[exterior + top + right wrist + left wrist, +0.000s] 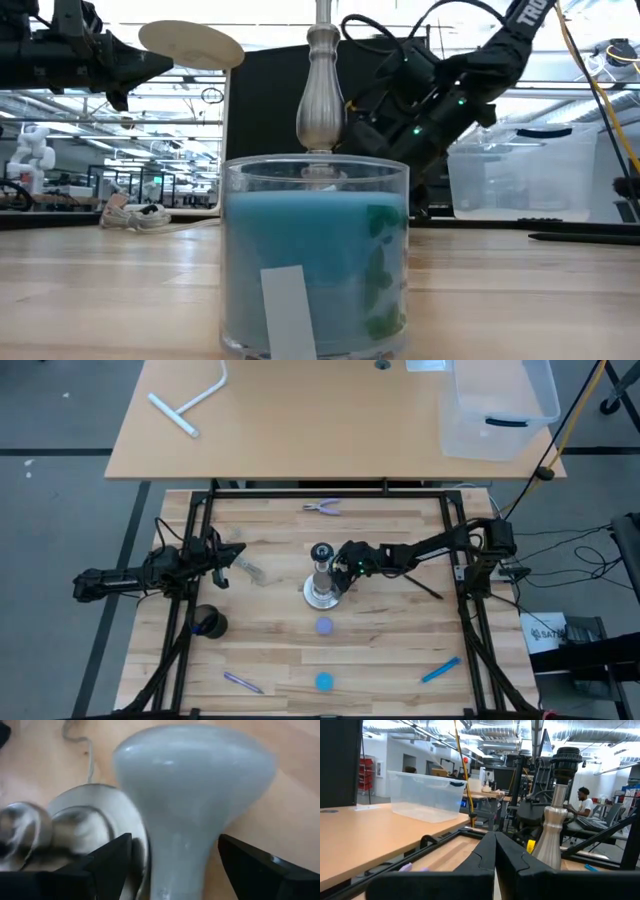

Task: Screw lightbulb
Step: Insert the lightbulb into the silver lamp socket

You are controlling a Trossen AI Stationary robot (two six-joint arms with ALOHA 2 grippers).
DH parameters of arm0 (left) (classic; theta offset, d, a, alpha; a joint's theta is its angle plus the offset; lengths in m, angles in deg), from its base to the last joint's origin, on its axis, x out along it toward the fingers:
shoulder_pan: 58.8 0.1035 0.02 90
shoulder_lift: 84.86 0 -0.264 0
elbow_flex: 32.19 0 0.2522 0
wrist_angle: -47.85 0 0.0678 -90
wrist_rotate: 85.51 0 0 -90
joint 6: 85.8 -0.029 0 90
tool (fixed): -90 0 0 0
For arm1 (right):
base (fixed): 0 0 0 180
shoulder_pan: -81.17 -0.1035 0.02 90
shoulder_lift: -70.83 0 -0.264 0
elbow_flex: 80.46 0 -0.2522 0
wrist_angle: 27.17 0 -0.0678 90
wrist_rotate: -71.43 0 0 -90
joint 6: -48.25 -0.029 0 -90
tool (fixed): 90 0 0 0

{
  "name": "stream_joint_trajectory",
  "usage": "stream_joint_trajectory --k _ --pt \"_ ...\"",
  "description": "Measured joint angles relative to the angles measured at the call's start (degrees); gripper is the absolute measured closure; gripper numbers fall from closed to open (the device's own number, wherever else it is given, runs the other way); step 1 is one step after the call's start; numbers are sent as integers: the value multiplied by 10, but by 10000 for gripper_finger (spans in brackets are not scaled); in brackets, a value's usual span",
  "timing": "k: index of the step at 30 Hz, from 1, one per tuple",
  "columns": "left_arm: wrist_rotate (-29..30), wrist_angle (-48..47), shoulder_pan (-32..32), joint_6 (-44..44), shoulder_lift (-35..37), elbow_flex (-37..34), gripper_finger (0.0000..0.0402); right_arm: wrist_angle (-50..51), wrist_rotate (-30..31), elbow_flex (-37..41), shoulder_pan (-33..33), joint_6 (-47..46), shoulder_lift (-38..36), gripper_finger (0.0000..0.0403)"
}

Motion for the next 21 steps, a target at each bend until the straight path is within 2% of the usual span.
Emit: stream_joint_trajectory --k 4,13,21 --pt "0 0 0 -2 0 0 399 6 4 -3 14 5 1 145" --pt "0 -2 0 -3 0 0 399 41 3 -3 35 40 1 247" --pt "0 -3 0 -35 0 0 399 43 0 -3 52 69 0 251"
